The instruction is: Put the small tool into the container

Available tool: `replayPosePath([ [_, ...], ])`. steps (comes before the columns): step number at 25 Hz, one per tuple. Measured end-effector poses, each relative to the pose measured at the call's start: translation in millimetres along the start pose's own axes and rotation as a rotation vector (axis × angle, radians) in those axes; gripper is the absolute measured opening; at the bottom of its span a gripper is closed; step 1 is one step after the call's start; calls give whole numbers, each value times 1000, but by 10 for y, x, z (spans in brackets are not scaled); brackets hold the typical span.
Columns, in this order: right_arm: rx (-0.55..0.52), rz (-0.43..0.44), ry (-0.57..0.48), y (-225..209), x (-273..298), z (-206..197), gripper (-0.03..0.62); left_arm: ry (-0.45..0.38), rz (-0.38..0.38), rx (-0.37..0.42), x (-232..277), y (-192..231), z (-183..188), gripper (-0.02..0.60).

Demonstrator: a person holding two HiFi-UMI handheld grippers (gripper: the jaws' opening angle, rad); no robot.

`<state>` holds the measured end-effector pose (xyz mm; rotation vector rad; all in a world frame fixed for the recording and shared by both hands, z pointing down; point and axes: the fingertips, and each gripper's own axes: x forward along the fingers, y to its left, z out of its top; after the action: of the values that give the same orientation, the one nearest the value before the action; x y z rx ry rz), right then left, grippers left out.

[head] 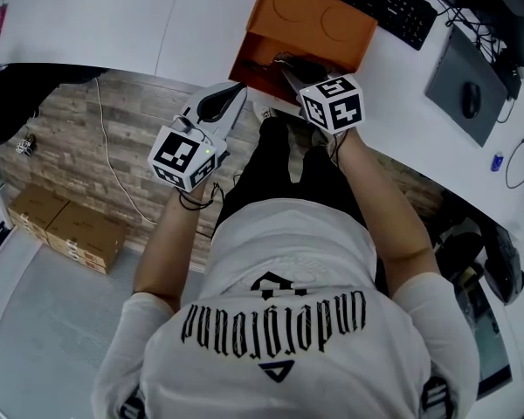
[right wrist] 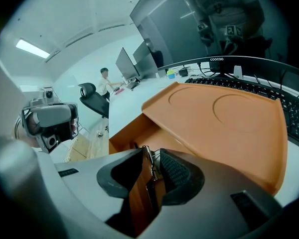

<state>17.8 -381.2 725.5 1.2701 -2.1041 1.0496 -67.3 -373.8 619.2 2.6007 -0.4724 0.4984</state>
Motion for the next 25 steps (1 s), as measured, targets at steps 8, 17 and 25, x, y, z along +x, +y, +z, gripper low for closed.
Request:
replayPosePath([
  [8, -22, 2, -34, 18, -155, 36, 123, -17, 35, 6, -36, -123, 3, 12],
  [17, -115, 7, -113, 146, -691, 131, 121, -80, 93, 25, -138, -560, 184, 13],
  [25, -258, 43, -255, 470, -1418, 422, 55, -175, 140, 41, -302, -1074, 463, 12],
])
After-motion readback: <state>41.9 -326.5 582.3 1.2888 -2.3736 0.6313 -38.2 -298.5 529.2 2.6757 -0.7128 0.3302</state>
